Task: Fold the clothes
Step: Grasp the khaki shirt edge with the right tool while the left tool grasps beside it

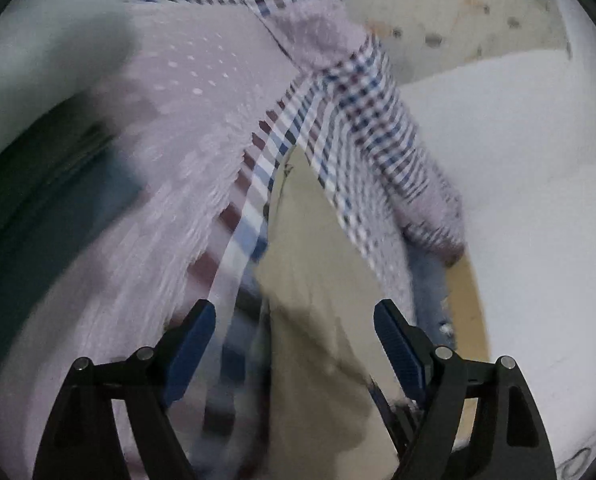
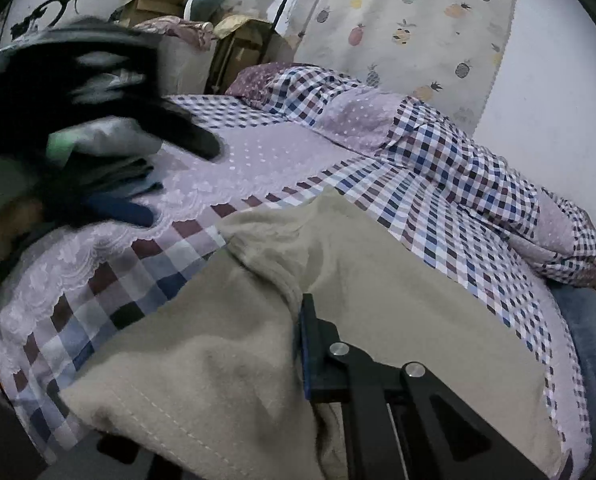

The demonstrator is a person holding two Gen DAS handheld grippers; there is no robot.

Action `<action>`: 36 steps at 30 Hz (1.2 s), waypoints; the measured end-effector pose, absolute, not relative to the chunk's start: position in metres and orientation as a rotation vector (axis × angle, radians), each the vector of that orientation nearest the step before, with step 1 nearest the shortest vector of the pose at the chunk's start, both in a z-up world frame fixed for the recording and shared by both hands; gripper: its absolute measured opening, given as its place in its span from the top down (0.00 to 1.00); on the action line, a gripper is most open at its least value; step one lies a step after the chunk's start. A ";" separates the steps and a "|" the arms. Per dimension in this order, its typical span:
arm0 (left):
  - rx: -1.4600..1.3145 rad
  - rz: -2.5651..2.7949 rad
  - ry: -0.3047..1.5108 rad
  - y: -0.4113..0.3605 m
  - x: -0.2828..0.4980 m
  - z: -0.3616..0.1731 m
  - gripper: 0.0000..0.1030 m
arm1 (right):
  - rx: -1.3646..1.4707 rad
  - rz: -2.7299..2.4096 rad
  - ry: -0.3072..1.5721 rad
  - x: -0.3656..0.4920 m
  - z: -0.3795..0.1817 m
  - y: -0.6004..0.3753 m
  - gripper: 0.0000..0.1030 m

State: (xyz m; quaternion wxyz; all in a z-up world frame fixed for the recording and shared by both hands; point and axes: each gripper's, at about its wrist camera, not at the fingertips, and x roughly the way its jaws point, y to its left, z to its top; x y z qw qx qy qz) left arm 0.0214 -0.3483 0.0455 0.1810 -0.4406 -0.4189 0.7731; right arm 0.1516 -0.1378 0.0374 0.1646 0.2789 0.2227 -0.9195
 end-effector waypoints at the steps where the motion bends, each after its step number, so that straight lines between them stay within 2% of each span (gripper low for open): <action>1: -1.276 2.178 -1.140 -0.342 0.003 0.045 0.18 | 0.793 -2.623 0.620 0.152 0.039 -0.136 0.97; 6: -1.375 2.135 -0.993 -0.316 -0.075 0.039 0.18 | 0.797 -2.626 0.533 0.154 0.041 -0.125 0.97; 10: -1.398 2.122 -0.945 -0.303 -0.118 0.029 0.18 | 0.805 -2.621 0.467 0.156 0.041 -0.115 0.97; 13: -1.404 2.141 -0.830 -0.291 -0.144 0.026 0.18 | 0.822 -2.613 0.423 0.156 0.042 -0.107 0.97; 24: -1.380 2.171 -0.615 -0.261 -0.172 0.023 0.20 | 0.829 -2.667 0.354 0.162 0.044 -0.081 0.97; 27: -1.385 2.174 -0.591 -0.253 -0.170 0.023 0.31 | 0.883 -2.678 0.360 0.159 0.036 -0.081 0.97; 28: -1.390 2.181 -0.593 -0.254 -0.169 0.023 0.40 | 0.905 -2.680 0.368 0.158 0.034 -0.082 0.97; 29: -1.399 2.190 -0.603 -0.257 -0.169 0.021 0.55 | 0.916 -2.683 0.373 0.157 0.034 -0.084 0.97; 31: -1.422 2.197 -0.640 -0.262 -0.169 0.017 0.79 | 0.926 -2.690 0.383 0.157 0.035 -0.086 0.97; 36: -1.412 2.191 -0.670 -0.263 -0.164 0.020 0.89 | 0.941 -2.695 0.381 0.158 0.038 -0.089 0.97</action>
